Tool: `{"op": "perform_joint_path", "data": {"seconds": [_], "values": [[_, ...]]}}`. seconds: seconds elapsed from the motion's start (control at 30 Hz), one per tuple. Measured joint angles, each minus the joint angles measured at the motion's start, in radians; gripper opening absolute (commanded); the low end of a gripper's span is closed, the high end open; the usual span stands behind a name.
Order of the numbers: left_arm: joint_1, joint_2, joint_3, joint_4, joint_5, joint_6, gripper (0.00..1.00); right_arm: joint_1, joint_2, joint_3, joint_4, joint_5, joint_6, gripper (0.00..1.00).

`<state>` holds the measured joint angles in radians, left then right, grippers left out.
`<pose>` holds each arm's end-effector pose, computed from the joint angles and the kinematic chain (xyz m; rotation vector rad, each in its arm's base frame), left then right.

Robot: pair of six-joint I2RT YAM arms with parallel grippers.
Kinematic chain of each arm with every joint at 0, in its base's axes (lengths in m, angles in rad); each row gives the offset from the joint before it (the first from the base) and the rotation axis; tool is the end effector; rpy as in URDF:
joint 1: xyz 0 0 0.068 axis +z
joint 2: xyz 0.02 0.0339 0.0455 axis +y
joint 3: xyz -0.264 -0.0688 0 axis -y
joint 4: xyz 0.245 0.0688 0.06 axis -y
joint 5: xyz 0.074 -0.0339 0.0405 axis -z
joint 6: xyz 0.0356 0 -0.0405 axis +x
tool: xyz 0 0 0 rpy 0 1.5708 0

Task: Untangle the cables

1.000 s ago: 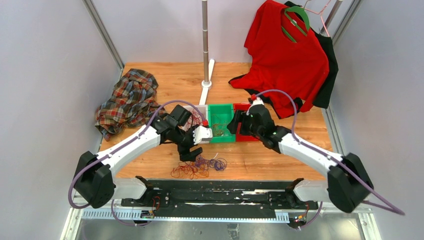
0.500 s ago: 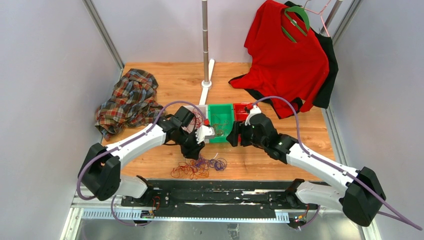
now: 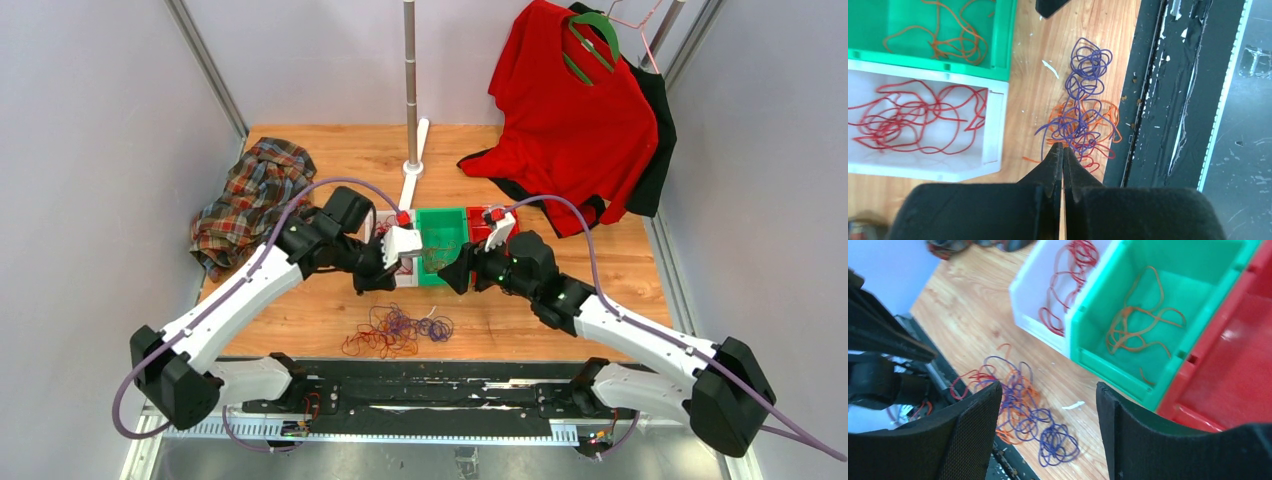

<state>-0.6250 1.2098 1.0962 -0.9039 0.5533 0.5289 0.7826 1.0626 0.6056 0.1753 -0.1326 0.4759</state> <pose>0.1770 -0.1508 0.3036 1.5447 2.0011 -0.7490 0.1689 0.1746 0.2595 -0.3979 1.9309 0.9767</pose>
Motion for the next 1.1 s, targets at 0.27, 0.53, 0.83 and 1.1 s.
{"op": "perform_joint_path", "data": {"seconds": [0.27, 0.53, 0.83, 1.1], "values": [[0.000, -0.045, 0.060, -0.093, 0.004, -0.011, 0.57, 0.047, -0.026, -0.003, 0.080, -0.033, -0.072, 0.71], [0.000, 0.038, -0.109, -0.008, -0.092, -0.275, 0.62, 0.048, -0.084, -0.024, 0.076, 0.029, -0.082, 0.71], [0.000, 0.168, -0.142, 0.156, -0.106, -0.404, 0.59, 0.049, -0.122, -0.028, 0.051, 0.075, -0.084, 0.71], [0.000, 0.283, -0.156, 0.177, -0.109, -0.426, 0.37, 0.049, -0.122, -0.028, 0.028, 0.096, -0.094, 0.71]]}}
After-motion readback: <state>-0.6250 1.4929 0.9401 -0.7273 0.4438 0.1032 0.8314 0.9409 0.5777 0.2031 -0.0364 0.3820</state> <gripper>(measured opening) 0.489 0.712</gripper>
